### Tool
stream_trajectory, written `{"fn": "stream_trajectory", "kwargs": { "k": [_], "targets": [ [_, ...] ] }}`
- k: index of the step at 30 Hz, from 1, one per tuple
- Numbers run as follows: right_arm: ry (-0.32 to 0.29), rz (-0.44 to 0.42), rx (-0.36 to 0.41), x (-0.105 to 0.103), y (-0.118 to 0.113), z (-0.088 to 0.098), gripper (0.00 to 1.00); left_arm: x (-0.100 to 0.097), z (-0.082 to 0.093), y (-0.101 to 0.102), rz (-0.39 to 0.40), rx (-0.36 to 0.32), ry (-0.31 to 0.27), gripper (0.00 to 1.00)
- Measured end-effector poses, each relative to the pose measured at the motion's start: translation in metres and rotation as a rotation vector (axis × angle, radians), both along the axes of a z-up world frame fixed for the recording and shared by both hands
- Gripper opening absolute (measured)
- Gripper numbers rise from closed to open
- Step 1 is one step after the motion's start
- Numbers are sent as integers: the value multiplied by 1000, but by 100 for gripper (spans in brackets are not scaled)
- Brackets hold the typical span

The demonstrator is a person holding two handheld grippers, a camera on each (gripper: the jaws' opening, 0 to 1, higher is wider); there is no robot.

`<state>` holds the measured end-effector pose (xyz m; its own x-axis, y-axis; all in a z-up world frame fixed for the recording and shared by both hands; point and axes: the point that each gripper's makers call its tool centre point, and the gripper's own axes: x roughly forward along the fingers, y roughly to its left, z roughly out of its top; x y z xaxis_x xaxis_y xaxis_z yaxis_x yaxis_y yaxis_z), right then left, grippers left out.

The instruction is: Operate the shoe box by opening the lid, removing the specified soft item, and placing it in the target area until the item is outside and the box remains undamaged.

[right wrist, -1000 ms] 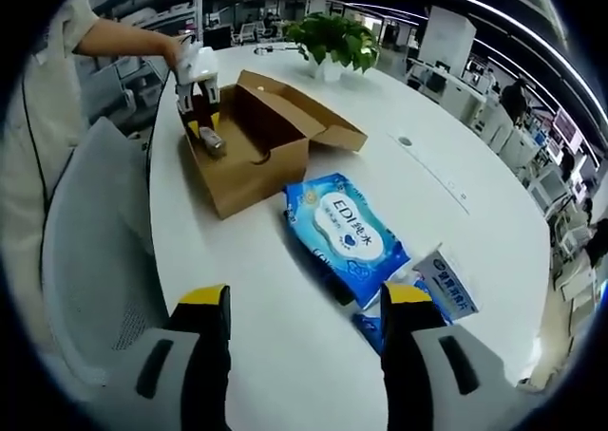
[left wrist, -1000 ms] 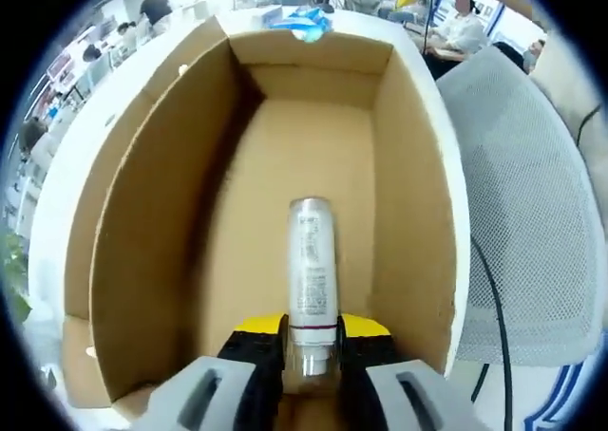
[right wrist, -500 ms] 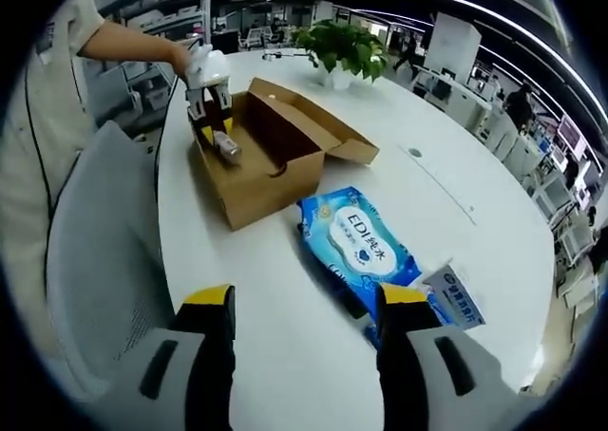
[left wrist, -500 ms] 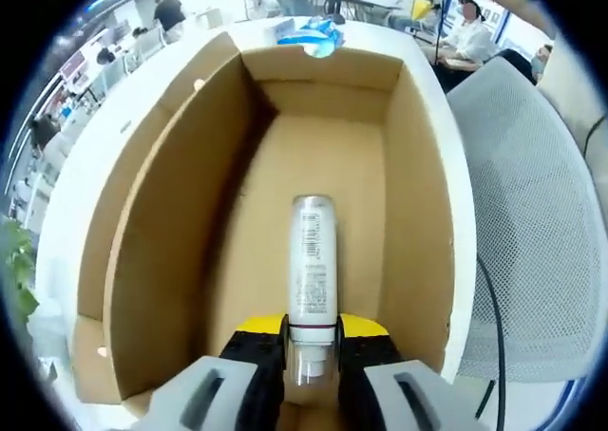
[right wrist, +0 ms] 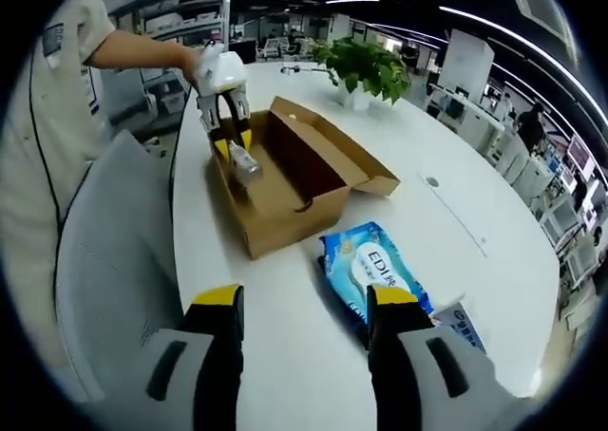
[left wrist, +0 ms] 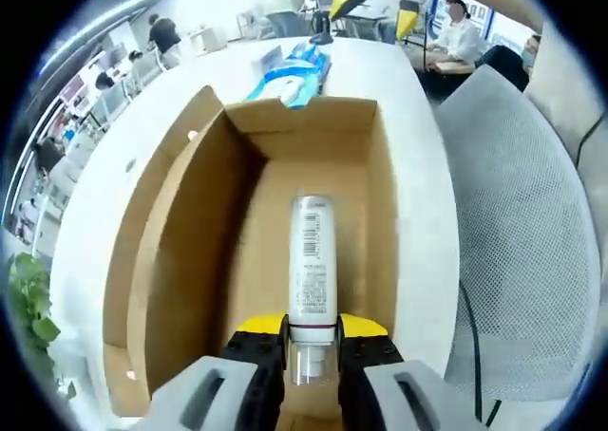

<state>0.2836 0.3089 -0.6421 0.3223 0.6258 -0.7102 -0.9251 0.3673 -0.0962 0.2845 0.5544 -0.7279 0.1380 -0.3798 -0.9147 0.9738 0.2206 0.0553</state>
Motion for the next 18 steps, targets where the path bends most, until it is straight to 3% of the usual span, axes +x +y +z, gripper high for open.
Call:
{"fn": "stream_trajectory", "kwargs": {
  "k": [10,18],
  "targets": [
    [-8,93,25,-13,43,4,46,-8,25,-26,-48,3,-35,19],
    [-5,162,38,-19,73,4,45,-15,35,-44,-99,8,-48,19]
  ]
}}
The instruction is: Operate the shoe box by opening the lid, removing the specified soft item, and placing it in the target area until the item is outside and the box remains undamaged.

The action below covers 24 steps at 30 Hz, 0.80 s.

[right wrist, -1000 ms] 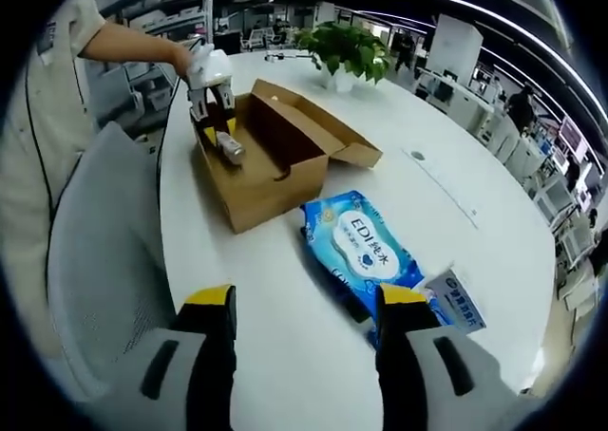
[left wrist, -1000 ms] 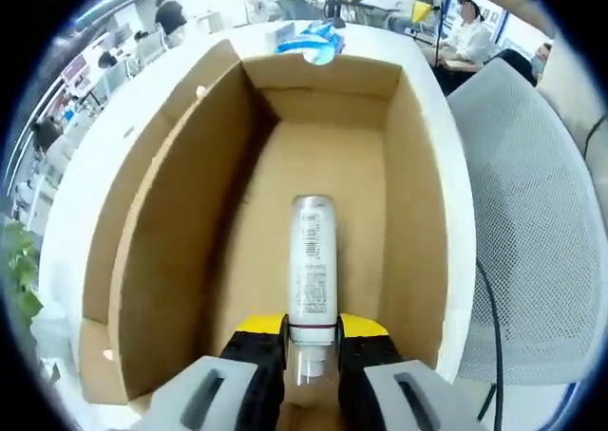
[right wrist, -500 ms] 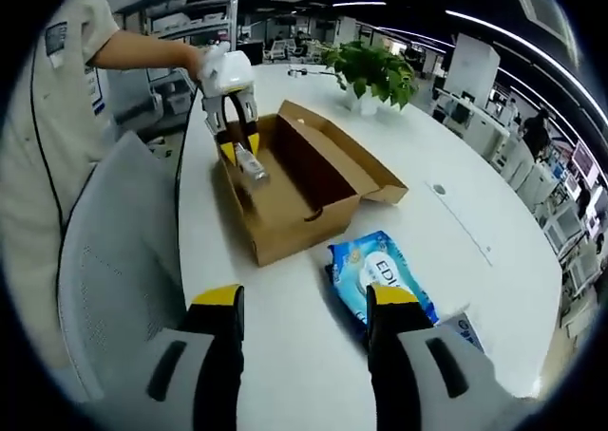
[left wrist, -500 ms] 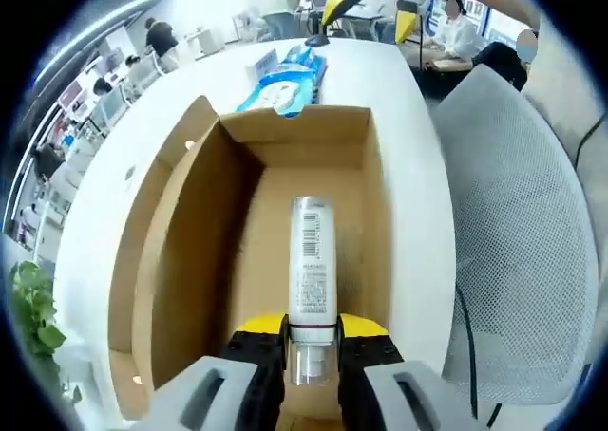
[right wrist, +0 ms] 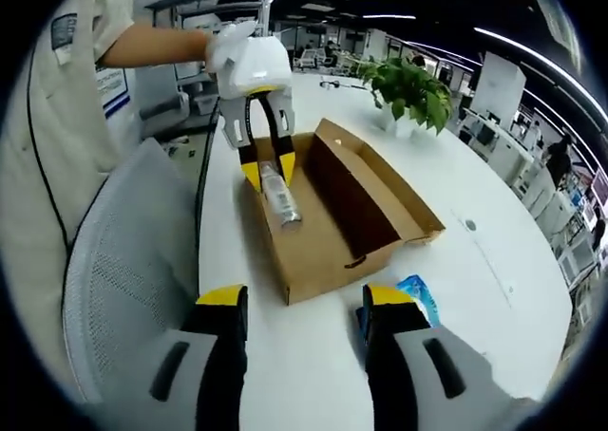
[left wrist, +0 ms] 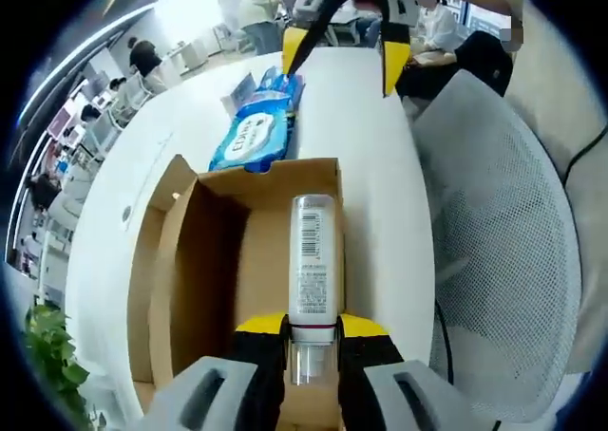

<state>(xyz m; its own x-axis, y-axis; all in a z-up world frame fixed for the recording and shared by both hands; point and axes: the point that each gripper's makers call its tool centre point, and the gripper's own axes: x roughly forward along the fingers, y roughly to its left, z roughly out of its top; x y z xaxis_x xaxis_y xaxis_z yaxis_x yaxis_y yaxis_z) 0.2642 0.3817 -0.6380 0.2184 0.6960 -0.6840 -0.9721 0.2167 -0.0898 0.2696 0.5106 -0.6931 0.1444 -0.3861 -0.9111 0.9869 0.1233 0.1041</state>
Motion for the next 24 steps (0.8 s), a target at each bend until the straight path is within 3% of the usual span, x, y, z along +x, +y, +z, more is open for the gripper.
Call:
{"fn": "stream_trajectory", "kwargs": {
  "k": [14,24],
  "targets": [
    [-4,96,3,-13,37,-5,39,-17,13,-41,-89,-40,-4,19],
    [-17,158,-44,-25,45,-16,30,-26,24,-62,-146,-60,-9,19]
  ]
}}
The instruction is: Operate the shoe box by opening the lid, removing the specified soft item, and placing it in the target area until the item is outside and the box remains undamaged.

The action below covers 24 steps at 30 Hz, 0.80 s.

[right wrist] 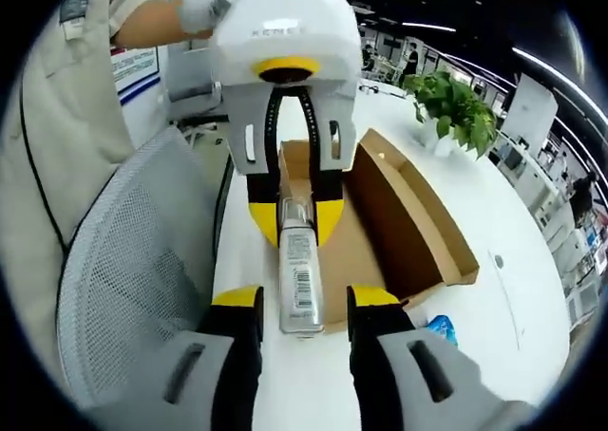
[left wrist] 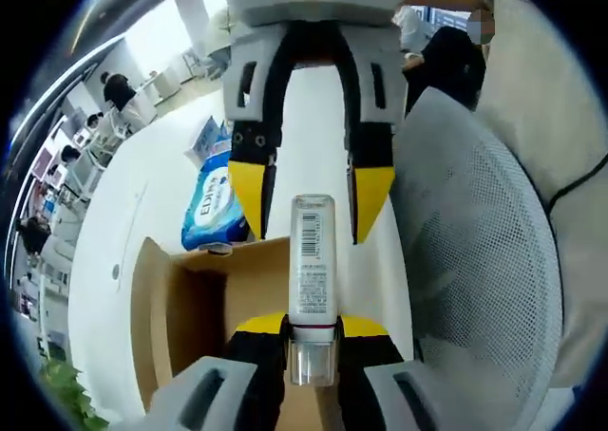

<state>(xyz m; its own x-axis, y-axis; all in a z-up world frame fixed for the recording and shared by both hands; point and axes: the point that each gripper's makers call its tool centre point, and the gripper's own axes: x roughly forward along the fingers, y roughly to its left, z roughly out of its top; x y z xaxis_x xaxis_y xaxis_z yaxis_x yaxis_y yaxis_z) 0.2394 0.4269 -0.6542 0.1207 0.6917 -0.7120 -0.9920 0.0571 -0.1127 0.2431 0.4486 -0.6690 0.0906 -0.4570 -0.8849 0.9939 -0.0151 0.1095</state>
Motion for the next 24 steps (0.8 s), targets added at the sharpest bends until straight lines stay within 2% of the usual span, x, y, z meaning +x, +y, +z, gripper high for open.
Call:
{"fn": "stream_trajectory", "kwargs": {
  "k": [6,9,19,24],
  "targets": [
    [-32,12,-56,1,-6,-8,20,0,4,-4,-19,5,-13,19],
    [-36,8,-73,2,-10,-11,19,0,5,-4,-18,-2,-12,19],
    [-1,-30,-59,1,-13,-8,17,0,7,-7,-27,-37,-4,19],
    [0,-49,-45,4,-14,-6,17,3,11,-7,-35,-68,-28,20]
  ]
}}
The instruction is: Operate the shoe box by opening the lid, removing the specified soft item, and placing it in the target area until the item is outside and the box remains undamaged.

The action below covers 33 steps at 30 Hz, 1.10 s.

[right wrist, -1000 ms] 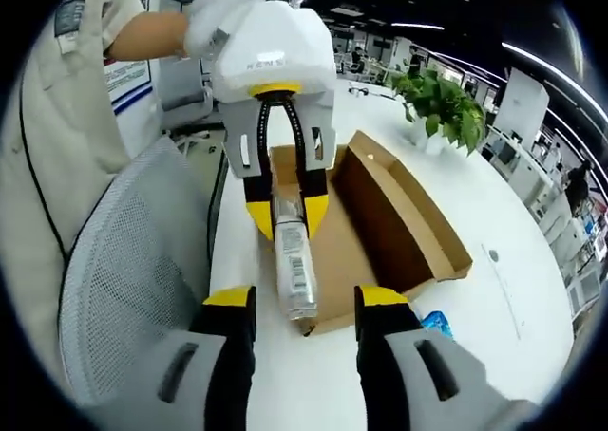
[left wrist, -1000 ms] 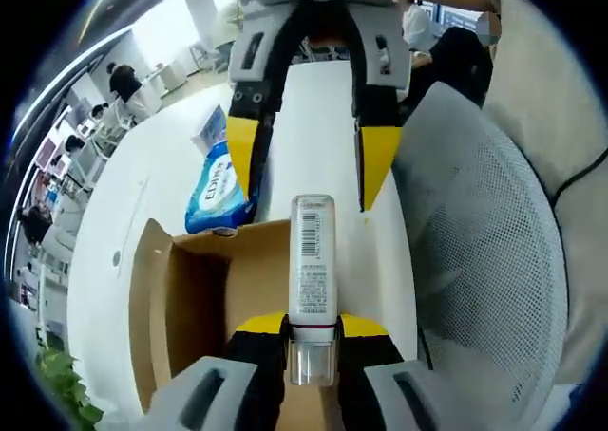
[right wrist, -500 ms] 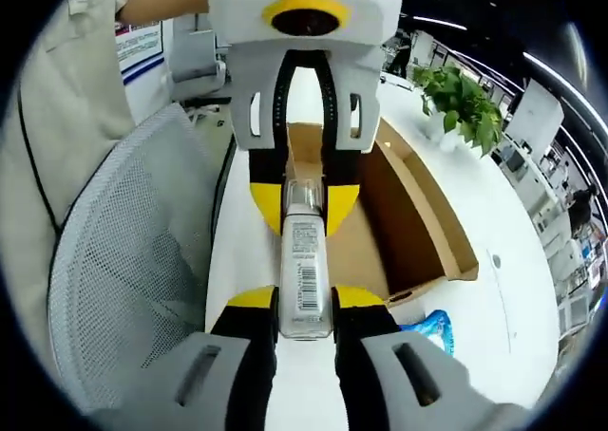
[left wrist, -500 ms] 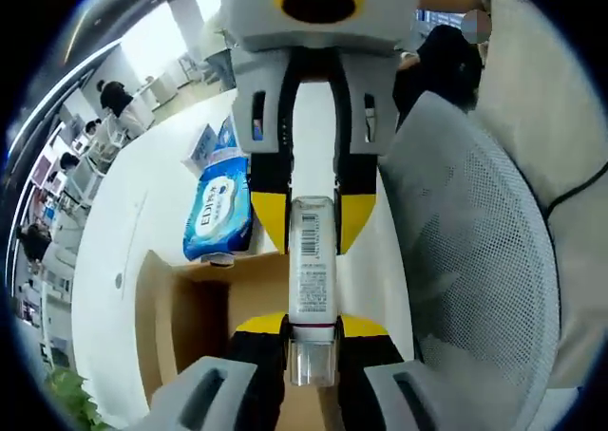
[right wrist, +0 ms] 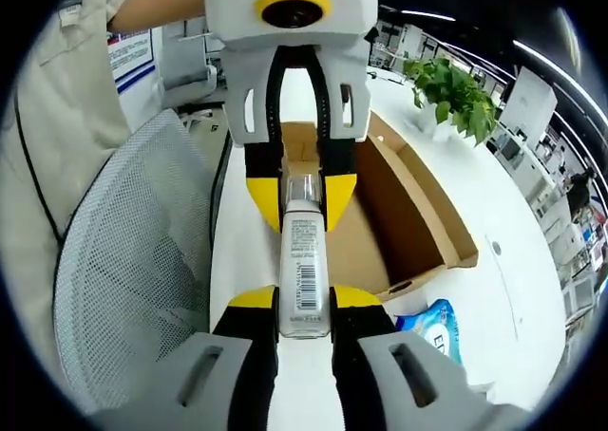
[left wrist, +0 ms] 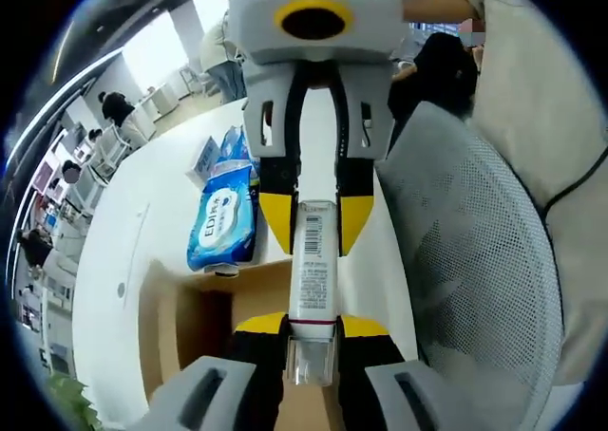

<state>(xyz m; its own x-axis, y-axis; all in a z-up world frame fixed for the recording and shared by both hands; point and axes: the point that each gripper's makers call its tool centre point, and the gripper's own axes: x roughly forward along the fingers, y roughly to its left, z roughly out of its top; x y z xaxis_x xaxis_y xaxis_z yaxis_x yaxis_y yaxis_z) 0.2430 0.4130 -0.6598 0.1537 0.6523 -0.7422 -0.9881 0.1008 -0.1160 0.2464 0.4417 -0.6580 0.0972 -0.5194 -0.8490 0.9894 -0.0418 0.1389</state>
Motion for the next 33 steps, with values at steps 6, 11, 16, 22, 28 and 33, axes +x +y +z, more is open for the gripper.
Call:
{"fn": "stream_trajectory", "kwargs": {
  "k": [6,11,16,22,28,33],
  "targets": [
    [-11,-3,-9,1,-5,-2,16,15,11,2,53,-81,-25,30],
    [-7,-21,2,2,-8,0,16,19,13,12,107,-107,-18,31],
    [-18,-36,25,7,-11,7,16,19,7,23,144,-106,-12,31],
    [-35,-40,65,10,-12,23,16,20,-3,30,191,-121,16,33],
    [-39,-33,105,7,-8,34,16,20,-8,26,223,-172,58,32],
    [-48,-31,132,7,-4,38,16,19,-1,19,243,-252,92,28]
  ]
}}
